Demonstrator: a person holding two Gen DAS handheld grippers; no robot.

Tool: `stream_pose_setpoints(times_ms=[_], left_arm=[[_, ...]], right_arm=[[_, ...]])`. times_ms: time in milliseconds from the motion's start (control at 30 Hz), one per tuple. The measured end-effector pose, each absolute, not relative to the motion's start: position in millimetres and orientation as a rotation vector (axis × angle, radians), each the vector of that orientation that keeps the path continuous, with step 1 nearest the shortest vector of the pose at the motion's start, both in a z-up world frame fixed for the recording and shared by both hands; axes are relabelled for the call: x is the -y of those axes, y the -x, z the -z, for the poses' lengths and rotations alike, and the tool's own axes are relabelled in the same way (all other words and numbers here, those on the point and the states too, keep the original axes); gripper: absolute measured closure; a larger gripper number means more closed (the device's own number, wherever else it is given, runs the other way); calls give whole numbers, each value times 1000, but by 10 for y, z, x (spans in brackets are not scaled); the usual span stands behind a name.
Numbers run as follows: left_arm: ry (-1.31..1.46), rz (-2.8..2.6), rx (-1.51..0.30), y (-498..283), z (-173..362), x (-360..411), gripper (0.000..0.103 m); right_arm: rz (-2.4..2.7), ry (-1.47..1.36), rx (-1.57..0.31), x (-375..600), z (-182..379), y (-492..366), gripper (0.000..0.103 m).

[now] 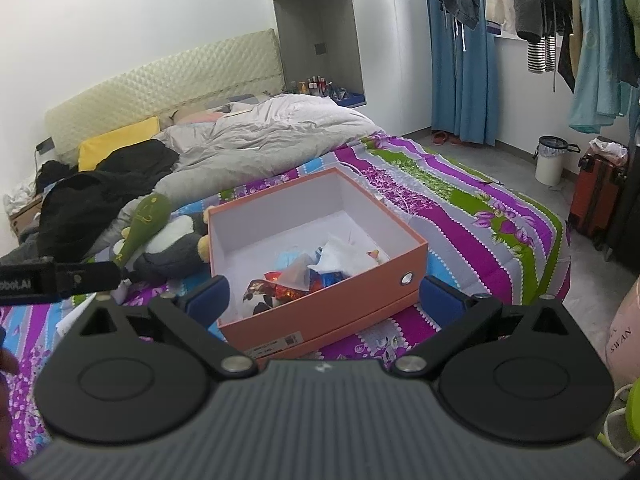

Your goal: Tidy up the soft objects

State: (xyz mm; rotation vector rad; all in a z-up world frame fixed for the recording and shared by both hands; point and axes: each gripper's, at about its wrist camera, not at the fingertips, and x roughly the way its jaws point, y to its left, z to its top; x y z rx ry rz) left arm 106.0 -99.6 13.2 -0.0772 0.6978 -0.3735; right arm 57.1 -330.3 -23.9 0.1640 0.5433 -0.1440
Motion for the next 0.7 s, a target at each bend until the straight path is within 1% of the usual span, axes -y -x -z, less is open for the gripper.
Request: stream_pose_setpoints(times_ms=[400, 700], left_arm=[[41, 331, -693, -1039, -199, 936, 0], [34, 327, -650, -958, -272, 911, 0]], right_arm=[[117, -161, -539, 3253, 246, -588, 0], [109, -159, -540, 3234, 230, -589, 0]])
